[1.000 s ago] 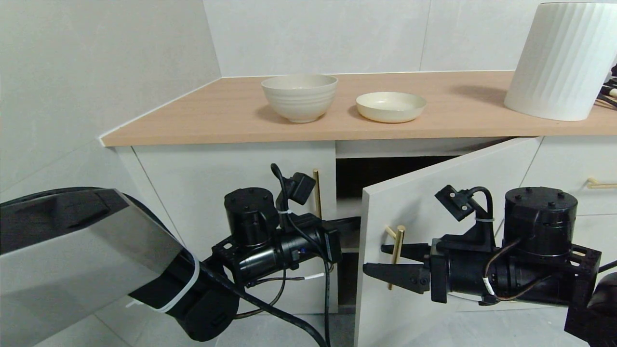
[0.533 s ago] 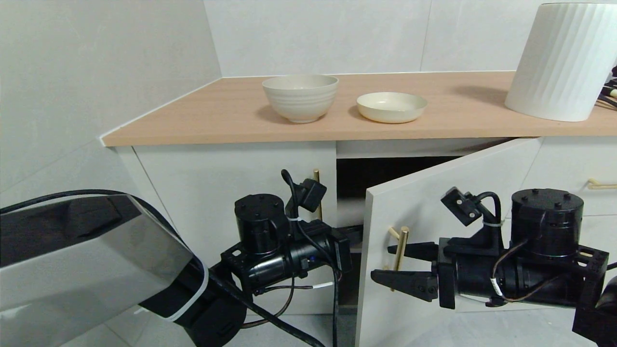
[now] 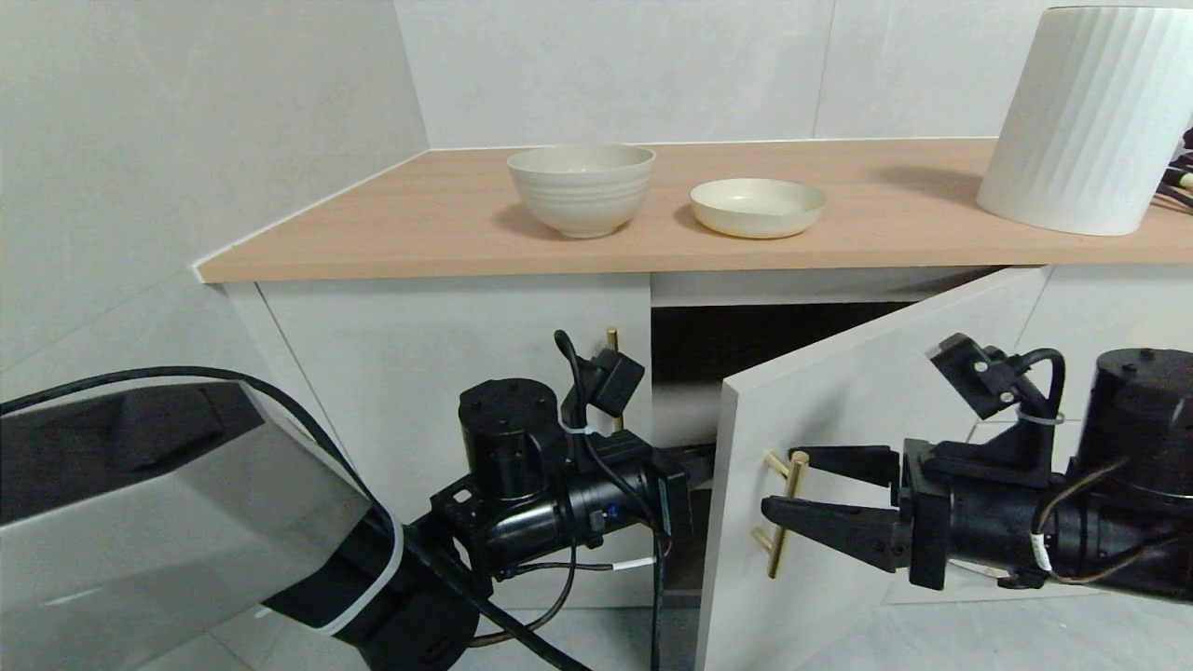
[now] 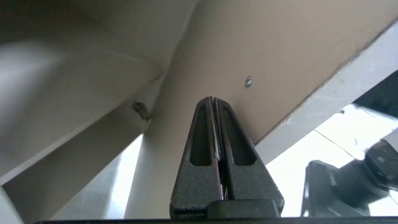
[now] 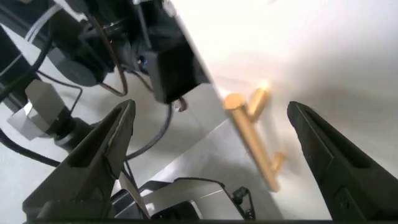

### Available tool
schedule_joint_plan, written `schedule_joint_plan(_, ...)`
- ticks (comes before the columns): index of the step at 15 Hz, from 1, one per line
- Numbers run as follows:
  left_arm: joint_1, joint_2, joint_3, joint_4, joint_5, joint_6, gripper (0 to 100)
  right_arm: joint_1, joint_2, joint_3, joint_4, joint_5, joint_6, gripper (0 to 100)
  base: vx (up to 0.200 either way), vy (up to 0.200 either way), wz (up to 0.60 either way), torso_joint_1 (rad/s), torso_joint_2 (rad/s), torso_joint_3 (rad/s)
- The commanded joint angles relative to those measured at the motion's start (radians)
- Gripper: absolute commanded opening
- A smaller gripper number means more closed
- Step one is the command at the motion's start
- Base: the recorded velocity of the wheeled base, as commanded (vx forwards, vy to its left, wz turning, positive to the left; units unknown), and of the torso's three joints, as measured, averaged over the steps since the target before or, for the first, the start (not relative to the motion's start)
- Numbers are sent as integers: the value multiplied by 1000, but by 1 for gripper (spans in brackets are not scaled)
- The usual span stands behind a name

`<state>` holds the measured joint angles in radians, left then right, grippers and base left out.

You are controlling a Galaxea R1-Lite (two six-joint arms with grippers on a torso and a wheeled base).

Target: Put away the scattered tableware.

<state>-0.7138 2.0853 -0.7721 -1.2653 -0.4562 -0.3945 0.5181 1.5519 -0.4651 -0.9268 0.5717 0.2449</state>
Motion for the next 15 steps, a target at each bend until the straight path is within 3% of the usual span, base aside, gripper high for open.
schedule_joint_plan(1, -1, -10, 1, 0, 5, -1, 0, -23, -82, 54, 5, 2, 1, 100, 0, 0, 0, 0, 0, 0)
schedule_joint_plan(7, -3, 12, -12, 3, 1, -1, 0, 28, -200, 221, 5, 8, -19, 100, 0, 0, 0, 0, 0, 0)
schedule_joint_plan(10, -19, 48, -55, 7, 2, -4, 0, 82, -217, 249, 5, 8, -21, 100, 0, 0, 0, 0, 0, 0)
schedule_joint_plan(15, -33, 55, -76, 15, 2, -4, 0, 89, -216, 266, 5, 8, -21, 100, 0, 0, 0, 0, 0, 0)
